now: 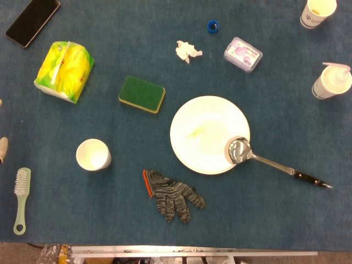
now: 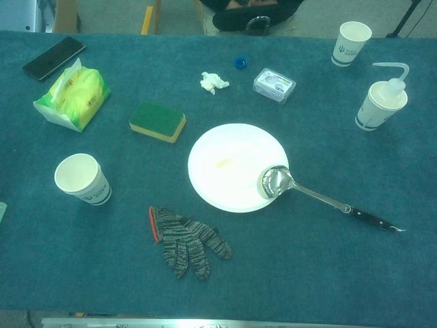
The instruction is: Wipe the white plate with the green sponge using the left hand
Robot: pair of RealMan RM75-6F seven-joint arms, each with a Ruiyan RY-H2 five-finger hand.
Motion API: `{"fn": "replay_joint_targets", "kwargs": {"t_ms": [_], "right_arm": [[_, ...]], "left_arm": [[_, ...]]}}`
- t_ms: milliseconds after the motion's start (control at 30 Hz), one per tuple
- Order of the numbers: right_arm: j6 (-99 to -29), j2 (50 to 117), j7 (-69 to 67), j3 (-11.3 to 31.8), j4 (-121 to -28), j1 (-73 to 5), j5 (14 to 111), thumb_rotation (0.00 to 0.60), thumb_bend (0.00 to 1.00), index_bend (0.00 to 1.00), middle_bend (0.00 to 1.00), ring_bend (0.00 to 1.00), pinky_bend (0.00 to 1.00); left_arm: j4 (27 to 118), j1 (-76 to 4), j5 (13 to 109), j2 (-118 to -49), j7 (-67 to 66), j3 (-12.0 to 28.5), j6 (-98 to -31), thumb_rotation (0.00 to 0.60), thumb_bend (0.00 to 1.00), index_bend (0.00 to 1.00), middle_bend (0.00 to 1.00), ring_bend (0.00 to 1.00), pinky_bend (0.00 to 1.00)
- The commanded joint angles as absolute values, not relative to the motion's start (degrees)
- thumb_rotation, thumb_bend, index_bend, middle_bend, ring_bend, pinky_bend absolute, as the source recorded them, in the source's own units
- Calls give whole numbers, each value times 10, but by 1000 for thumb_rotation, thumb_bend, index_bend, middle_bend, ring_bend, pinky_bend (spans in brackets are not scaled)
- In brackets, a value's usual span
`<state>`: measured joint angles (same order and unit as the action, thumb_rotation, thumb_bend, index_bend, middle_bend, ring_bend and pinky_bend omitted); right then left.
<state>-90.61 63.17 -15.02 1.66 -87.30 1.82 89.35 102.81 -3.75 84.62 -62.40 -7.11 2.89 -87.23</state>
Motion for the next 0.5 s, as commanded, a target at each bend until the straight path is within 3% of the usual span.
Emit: {"fn": "replay_joint_targets", "kwargs": {"t_ms": [33, 500], "right_arm": [[-907, 631, -151, 16, -873, 19, 893, 600, 261, 299, 293, 200, 322], [-915, 631, -156, 16, -870, 24, 896, 600, 262, 299, 293, 200, 322]], "left_arm": [[1028, -37, 847, -624, -70, 28, -873, 600, 324, 227, 200, 55, 104], [1031, -38, 853, -618, -72, 27, -870, 600, 324, 227, 201, 55, 104]]}}
